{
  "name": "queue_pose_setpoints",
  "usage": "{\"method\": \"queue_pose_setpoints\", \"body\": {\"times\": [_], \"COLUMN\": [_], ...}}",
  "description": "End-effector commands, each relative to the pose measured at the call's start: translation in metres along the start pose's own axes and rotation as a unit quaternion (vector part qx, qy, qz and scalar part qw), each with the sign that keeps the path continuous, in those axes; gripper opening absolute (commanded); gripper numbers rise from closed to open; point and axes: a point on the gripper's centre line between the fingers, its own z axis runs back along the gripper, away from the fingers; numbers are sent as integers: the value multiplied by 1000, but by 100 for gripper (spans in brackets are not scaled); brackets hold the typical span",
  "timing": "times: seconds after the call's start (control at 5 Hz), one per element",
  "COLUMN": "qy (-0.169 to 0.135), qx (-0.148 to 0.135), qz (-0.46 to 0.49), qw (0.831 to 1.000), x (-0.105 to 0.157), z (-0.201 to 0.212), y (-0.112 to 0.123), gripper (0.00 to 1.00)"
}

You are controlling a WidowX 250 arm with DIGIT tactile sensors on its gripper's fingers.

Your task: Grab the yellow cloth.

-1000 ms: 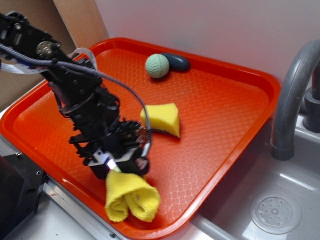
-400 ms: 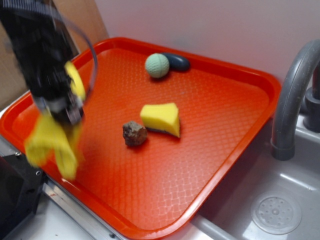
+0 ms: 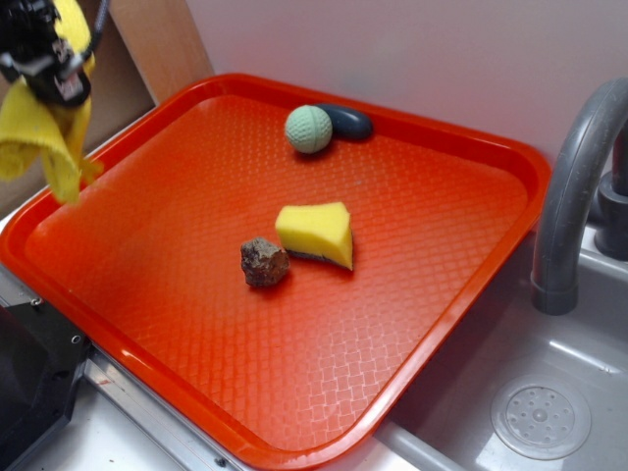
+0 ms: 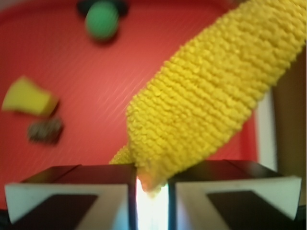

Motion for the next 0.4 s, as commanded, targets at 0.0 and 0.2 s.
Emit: {"method": "queue_pose_setpoints", "body": {"times": [0.0, 0.2], "qy": [-15, -7], "qx": [-61, -42], "qz": [-30, -42], "qw": [998, 998], "x": [25, 25], "z": [-4, -10], "y": [-1, -10], "gripper": [0, 0]}}
